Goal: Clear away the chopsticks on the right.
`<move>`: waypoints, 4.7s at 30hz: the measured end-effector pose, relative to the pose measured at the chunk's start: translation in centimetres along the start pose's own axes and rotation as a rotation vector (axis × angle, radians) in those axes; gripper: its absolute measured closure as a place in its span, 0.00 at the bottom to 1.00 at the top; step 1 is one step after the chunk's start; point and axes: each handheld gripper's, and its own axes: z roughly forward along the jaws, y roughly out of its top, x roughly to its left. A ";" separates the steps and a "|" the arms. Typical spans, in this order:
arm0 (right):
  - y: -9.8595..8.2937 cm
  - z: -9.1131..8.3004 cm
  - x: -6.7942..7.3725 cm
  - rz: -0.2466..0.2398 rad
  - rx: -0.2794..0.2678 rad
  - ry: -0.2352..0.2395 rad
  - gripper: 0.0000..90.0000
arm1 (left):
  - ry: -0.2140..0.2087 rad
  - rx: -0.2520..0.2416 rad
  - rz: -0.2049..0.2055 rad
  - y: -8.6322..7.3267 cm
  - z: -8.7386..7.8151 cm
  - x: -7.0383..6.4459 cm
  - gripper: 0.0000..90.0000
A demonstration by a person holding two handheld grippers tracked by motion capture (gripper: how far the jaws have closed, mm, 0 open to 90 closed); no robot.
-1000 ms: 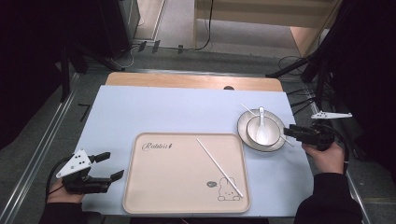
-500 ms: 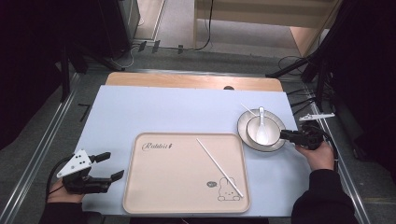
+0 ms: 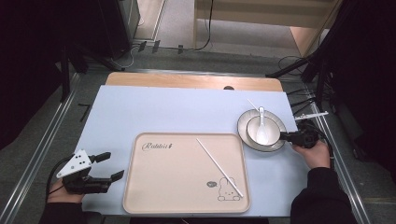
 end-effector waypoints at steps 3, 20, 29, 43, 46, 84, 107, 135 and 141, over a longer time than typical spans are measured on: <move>0.2 -0.3 0.0 0.021 0.005 0.013 0.94 | 0.001 -0.001 0.005 0.0 -0.1 0.0 0.21; 0.4 -5.3 -0.2 0.177 -0.172 -0.010 0.94 | 0.004 -0.003 0.005 0.0 -0.1 0.0 0.21; 0.4 -7.8 4.0 0.153 -0.221 -0.027 0.94 | 0.005 -0.005 0.004 0.1 -0.1 -0.1 0.21; -0.9 -6.3 12.0 0.027 -0.173 0.056 0.94 | 0.005 -0.006 0.004 0.1 -0.2 -0.1 0.21; -1.0 -5.9 13.1 0.010 -0.167 0.071 0.94 | 0.004 -0.007 0.005 0.0 -0.2 -0.1 0.21; -6.3 1.8 20.2 -0.033 0.065 0.053 0.93 | -0.001 -0.020 0.012 0.3 -0.1 -0.1 0.21; -6.3 3.9 20.6 -0.019 0.090 0.092 0.88 | -0.005 -0.024 0.014 0.3 -0.1 -0.1 0.21; -4.1 -1.3 17.6 -0.246 -0.162 0.154 0.39 | -0.005 -0.012 0.006 0.2 0.0 0.0 0.21; -4.1 -2.6 16.1 -0.263 -0.202 0.158 0.35 | -0.006 -0.012 0.005 0.2 0.0 0.0 0.21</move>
